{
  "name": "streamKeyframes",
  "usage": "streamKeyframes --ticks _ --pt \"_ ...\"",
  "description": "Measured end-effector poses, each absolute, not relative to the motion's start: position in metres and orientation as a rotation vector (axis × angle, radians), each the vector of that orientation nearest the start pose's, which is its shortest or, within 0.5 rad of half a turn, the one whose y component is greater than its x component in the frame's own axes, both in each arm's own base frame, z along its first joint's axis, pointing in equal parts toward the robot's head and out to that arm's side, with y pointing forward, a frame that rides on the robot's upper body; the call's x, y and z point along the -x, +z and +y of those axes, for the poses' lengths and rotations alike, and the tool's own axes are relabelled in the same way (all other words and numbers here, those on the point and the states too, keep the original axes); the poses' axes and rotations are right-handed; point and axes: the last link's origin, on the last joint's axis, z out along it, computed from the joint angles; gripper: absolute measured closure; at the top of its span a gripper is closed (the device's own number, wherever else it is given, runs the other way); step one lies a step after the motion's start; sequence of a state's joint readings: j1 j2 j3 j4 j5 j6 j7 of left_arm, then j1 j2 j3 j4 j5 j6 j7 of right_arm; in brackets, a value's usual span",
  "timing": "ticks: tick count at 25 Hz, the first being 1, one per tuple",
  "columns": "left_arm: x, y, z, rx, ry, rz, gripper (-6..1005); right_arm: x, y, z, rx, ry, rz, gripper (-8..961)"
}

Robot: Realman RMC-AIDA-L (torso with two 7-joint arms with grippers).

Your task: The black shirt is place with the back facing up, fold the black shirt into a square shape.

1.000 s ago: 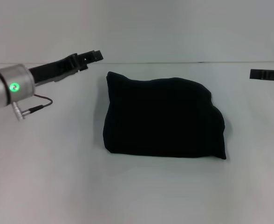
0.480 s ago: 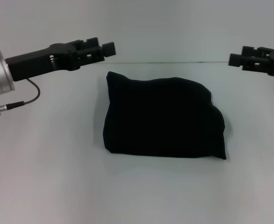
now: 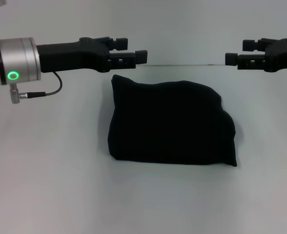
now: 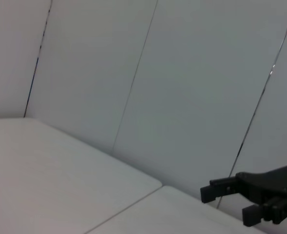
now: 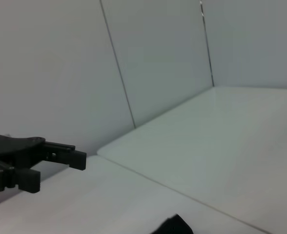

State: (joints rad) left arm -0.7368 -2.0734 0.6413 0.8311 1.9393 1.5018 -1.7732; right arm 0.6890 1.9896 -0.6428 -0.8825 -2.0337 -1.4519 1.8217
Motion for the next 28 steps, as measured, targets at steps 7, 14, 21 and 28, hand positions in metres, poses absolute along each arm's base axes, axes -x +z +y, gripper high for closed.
streamKeyframes --ticks 7,14,21,28 --pt "0.172 0.043 0.408 2.606 -0.818 -0.713 130 -0.212 0.092 0.414 2.501 0.605 0.757 13" --pt "0.176 0.039 0.408 2.624 -0.752 -0.716 132 -0.214 0.086 0.416 2.520 0.529 0.764 13" --pt "0.179 0.031 0.407 2.672 -0.643 -0.729 134 -0.212 0.073 0.418 2.551 0.449 0.774 13" --pt "0.182 0.026 0.405 2.694 -0.579 -0.758 135 -0.209 0.064 0.417 2.586 0.397 0.795 13"
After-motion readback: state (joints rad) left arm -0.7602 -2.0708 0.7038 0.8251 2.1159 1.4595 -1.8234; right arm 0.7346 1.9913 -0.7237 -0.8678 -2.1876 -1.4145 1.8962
